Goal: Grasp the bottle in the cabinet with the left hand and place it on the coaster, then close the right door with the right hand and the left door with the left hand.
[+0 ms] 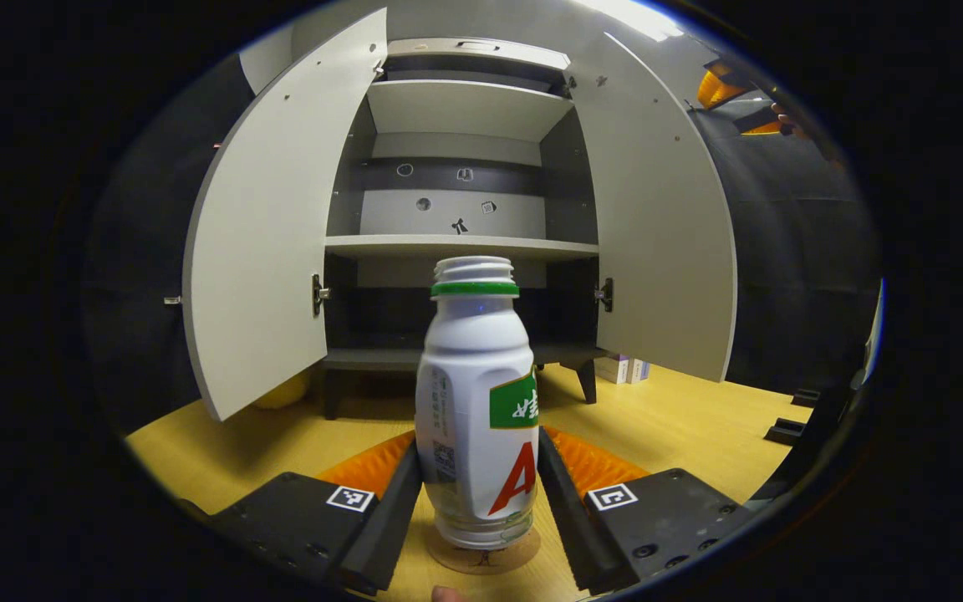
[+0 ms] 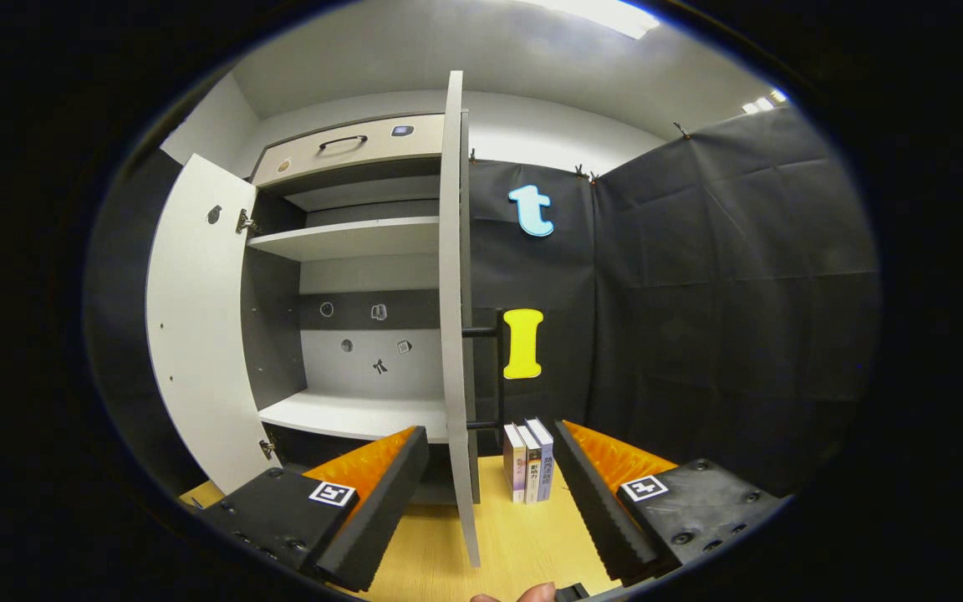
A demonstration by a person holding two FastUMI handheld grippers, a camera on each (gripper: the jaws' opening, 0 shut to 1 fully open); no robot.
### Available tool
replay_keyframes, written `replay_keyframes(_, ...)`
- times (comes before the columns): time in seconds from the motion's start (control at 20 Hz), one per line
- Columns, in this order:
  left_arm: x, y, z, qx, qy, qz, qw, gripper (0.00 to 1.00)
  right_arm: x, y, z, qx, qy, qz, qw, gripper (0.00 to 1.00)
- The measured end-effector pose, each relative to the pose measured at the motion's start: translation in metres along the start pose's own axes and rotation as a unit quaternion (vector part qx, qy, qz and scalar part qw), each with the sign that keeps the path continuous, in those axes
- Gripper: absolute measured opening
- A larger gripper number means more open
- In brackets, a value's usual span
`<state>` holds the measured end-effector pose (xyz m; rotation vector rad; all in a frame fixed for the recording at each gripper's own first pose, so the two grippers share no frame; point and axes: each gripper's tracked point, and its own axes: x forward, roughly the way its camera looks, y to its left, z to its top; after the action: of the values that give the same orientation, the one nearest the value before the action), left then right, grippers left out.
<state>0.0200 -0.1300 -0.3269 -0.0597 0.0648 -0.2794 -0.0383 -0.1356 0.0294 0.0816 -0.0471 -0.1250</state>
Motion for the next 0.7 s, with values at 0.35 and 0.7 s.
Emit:
replay_keyframes(0.35,0.011,0.001,-0.028,0.007,0.017,0.000,1.000,0.80,-0.002,0.018,-0.008,-0.020,0.013,0.009,1.000,0.99)
replay_keyframes(0.7,0.005,0.009,-0.042,-0.019,0.051,0.007,0.998,0.97,-0.002,0.025,-0.008,-0.029,0.012,0.016,0.999,0.97)
